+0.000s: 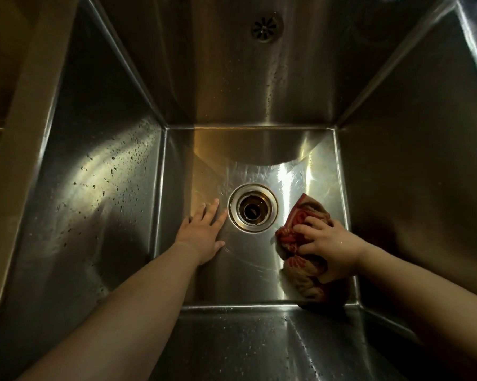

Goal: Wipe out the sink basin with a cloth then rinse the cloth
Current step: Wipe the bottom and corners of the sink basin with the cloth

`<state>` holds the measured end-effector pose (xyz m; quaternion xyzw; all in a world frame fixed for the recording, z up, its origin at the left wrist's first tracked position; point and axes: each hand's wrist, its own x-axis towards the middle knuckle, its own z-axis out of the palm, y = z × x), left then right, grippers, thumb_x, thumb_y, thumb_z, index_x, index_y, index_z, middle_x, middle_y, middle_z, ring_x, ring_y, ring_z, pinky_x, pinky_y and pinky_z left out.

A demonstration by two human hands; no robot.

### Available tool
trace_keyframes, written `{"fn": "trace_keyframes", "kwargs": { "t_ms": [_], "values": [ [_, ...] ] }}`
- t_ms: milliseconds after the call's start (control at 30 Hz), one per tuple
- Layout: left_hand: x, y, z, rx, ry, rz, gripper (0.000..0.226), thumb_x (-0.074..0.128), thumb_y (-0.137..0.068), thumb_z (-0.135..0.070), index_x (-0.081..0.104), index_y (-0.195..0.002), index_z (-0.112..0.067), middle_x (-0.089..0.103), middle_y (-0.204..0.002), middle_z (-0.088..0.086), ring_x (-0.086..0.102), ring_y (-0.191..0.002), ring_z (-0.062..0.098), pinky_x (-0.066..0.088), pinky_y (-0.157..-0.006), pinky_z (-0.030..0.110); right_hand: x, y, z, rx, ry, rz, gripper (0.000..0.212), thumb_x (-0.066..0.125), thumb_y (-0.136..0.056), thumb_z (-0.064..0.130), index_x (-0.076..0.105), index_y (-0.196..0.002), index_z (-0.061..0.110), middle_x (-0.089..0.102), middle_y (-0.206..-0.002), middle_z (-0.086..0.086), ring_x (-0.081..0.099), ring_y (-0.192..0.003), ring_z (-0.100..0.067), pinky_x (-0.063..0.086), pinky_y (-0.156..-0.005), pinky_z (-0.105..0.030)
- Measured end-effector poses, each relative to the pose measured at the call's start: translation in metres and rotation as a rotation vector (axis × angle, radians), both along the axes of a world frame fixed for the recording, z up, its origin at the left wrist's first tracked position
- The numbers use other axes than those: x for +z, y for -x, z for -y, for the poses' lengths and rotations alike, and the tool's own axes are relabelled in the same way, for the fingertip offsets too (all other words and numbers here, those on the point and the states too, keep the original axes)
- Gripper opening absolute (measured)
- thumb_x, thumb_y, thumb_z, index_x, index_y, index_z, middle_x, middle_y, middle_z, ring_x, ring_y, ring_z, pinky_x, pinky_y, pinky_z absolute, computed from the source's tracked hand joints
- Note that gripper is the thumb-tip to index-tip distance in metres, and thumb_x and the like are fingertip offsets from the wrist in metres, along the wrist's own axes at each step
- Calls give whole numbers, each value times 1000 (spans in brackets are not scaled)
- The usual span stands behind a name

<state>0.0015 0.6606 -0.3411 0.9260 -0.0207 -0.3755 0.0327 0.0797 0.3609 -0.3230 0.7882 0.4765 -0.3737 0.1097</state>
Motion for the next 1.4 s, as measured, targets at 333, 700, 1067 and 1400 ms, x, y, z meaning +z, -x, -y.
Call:
{"fn": "trace_keyframes", "kwargs": {
  "t_ms": [333, 700, 1067, 1400],
  "values": [
    [2, 1, 4, 6, -18, 3, 76, 39, -96, -49, -13, -149, -31, -27, -155, -1, -15, -145, 27, 11, -116, 50, -7, -5, -30, -549, -192, 96, 61, 61, -67, 61, 49, -124, 43, 14, -153, 7, 7, -140, -29, 21, -107, -59],
    [9, -2, 9, -5, -27, 3, 73, 36, -97, -48, -9, -150, -27, -23, -157, 1, -12, -146, 29, 9, -118, 49, -10, 3, -22, -399, -185, 46, 66, 58, -60, 66, 50, -121, 43, 23, -144, 6, 15, -135, -28, 17, -106, -61],
    [11, -6, 16, -2, -19, 15, 75, 35, -97, -48, -8, -151, -20, -20, -158, 0, -10, -147, 25, 12, -117, 49, -3, -17, -17, -591, -185, 136, 76, 64, -63, 62, 40, -131, 41, 32, -141, 0, 29, -129, -26, 34, -105, -52],
    [10, -11, 22, 31, 3, 12, 77, 38, -96, -49, -6, -151, -16, -19, -158, 0, -9, -147, 22, 10, -117, 46, 5, -3, -3, -472, 19, 28, 74, 69, -59, 60, 42, -125, 40, 28, -133, 0, 25, -125, -27, 36, -101, -51]
  ]
}}
